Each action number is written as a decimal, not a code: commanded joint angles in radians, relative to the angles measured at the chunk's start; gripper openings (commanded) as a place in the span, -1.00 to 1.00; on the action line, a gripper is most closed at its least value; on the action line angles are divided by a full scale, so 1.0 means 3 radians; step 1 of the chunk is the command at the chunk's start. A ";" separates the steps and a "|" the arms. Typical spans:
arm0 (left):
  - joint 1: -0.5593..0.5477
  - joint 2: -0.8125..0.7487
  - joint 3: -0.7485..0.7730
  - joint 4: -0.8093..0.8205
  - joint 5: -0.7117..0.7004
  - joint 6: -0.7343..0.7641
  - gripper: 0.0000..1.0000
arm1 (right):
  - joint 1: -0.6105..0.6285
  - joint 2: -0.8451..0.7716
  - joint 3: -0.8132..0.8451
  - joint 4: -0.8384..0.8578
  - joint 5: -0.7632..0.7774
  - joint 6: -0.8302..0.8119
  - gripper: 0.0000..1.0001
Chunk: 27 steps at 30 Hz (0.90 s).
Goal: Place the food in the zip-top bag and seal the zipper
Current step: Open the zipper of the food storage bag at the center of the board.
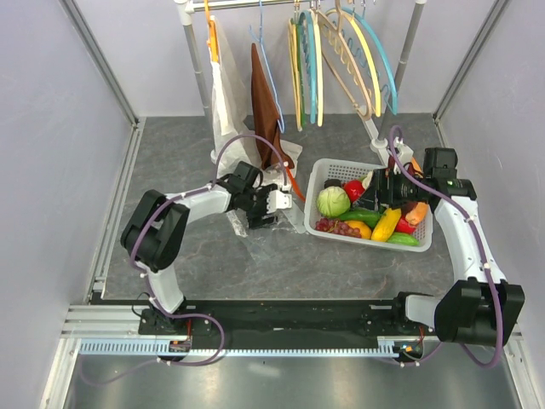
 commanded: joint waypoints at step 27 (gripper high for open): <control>0.0000 -0.1724 -0.0396 -0.1194 0.0034 0.0238 -0.96 | 0.0156 0.0050 0.0291 -0.0091 -0.0297 0.0005 0.96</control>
